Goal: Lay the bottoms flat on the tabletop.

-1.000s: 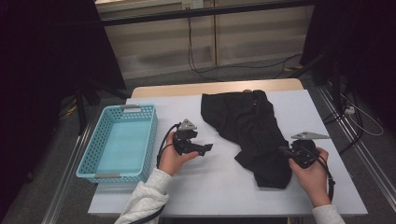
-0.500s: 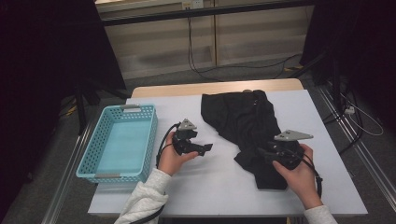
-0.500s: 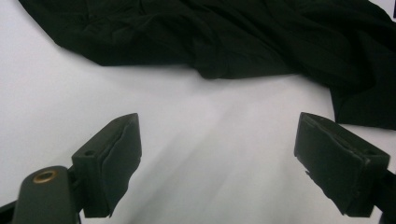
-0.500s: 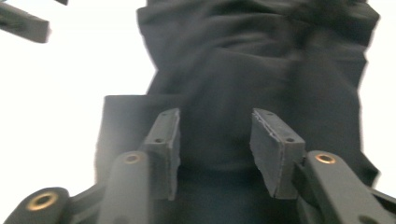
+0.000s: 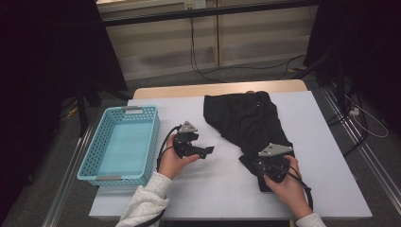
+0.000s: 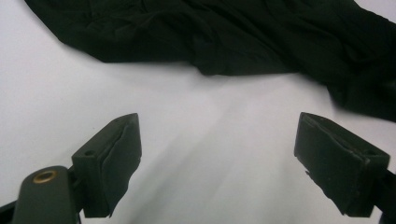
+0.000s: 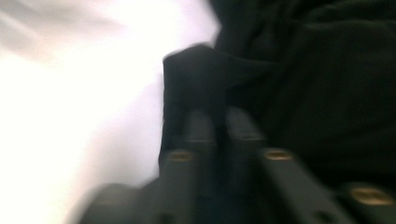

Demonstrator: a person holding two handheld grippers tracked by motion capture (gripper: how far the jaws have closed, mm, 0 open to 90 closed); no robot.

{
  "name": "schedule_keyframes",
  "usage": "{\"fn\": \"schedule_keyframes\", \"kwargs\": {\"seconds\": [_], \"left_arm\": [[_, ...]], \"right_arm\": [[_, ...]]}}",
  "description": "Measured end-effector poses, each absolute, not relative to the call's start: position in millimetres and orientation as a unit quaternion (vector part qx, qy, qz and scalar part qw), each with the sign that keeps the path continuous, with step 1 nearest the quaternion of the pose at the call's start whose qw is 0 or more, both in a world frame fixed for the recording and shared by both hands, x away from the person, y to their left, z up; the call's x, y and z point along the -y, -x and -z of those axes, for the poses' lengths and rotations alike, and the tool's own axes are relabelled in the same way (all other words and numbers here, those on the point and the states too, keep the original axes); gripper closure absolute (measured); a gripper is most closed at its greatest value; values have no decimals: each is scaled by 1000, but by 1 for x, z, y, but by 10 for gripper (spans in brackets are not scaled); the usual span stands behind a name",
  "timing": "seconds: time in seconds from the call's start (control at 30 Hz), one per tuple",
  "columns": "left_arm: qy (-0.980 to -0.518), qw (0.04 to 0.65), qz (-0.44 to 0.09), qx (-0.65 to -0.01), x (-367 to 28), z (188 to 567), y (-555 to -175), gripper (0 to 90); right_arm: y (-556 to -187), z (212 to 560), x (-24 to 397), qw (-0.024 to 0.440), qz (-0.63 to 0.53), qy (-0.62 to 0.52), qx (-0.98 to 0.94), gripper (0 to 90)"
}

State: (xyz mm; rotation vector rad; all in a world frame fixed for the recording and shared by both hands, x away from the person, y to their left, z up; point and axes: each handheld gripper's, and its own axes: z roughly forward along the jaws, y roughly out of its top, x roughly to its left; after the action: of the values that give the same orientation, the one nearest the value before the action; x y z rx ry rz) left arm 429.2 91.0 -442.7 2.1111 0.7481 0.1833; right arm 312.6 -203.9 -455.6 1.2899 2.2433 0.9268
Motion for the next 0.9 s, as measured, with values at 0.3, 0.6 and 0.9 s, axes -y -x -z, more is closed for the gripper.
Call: {"fn": "schedule_keyframes", "kwargs": {"seconds": [0.3, 0.6, 0.9], "left_arm": [[-847, 433, -71, -300, -88, 443, -431, 149], [-848, 433, -69, -296, -85, 443, -431, 149], [-847, 436, -72, -296, -88, 441, -430, 149]], "right_arm": [[-312, 439, 250, 205, -348, -502, -765, 876], [-314, 434, 266, 233, -346, -527, -740, 742], [-318, 412, 229, 261, -361, -471, -762, 502]]}}
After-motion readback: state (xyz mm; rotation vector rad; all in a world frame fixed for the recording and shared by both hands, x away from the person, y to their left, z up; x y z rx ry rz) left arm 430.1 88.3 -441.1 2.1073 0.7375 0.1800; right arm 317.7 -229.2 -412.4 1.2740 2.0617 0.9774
